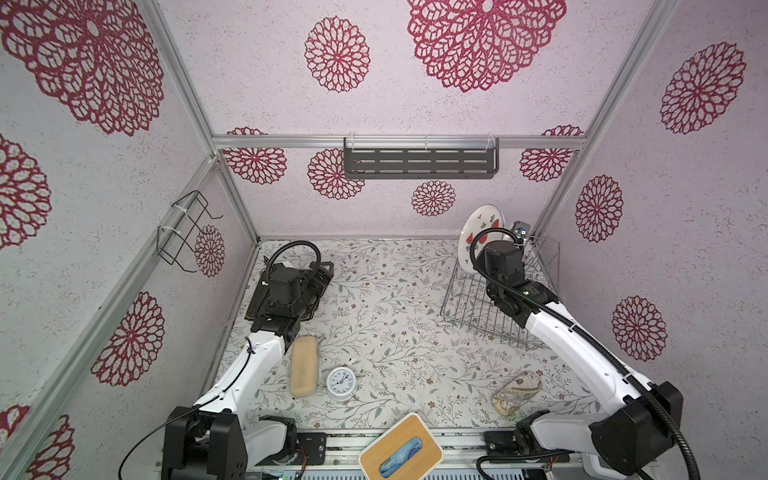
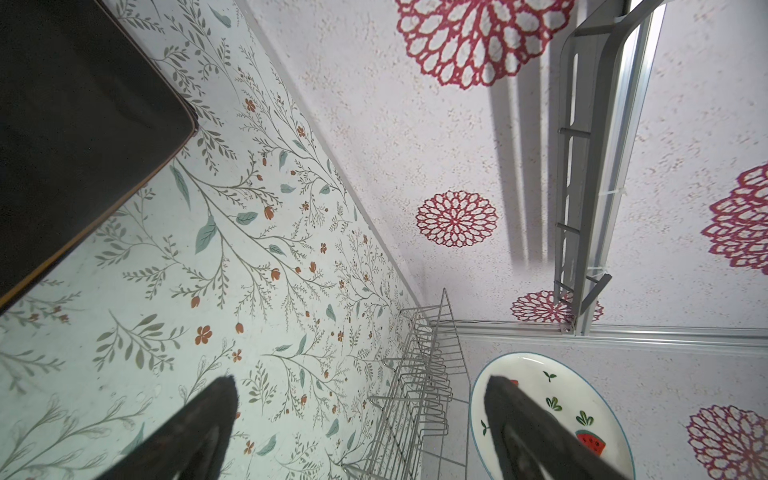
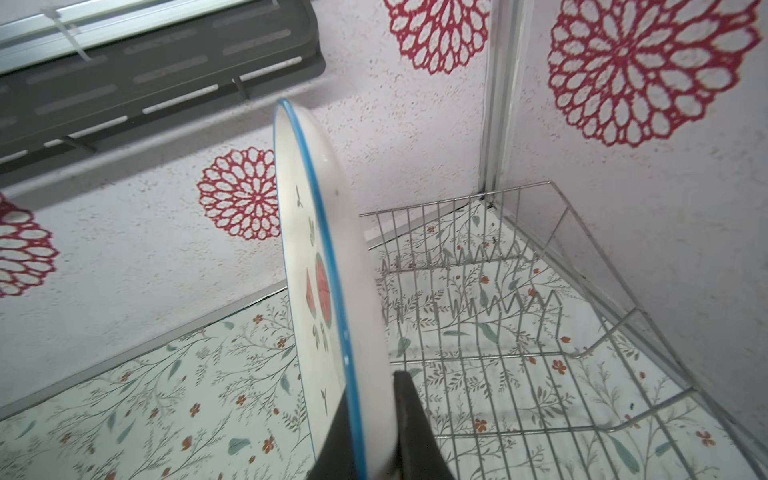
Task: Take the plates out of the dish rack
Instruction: 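Swing the white plate toward the left gripper while the left gripper reaches toward it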
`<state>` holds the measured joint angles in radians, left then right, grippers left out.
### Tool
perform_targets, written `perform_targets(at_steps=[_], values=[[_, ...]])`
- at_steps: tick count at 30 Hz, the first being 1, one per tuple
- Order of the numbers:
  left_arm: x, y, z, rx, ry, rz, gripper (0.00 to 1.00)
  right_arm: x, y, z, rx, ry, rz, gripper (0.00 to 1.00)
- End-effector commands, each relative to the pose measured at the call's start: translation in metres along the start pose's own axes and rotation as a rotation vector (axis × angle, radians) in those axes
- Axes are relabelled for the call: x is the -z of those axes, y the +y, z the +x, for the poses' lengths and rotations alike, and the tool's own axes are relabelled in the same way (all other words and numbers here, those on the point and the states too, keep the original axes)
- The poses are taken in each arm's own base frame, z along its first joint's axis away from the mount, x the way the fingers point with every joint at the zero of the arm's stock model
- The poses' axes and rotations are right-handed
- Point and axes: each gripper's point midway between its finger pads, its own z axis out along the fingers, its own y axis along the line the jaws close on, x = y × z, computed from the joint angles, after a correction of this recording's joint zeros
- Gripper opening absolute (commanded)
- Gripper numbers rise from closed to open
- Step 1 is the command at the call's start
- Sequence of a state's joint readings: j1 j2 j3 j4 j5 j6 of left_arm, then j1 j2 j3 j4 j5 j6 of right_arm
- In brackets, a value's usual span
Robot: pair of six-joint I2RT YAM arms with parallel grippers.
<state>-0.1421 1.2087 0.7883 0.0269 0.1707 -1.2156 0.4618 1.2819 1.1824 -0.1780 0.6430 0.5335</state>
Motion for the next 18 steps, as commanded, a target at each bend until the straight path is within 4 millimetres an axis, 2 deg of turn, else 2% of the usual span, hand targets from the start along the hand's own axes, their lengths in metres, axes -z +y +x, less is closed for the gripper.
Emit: perform_targets(at_steps=[1,18], values=[[-0.003,-0.022,-0.001,-0.012,0.001,0.058,0.97,0.025,0.035,-0.050,-0.257,-0.107,-0.218,0.00],[-0.021,-0.036,0.024,0.012,0.088,0.131,0.97,0.022,0.106,-0.001,-0.566,0.130,-0.629,0.00]])
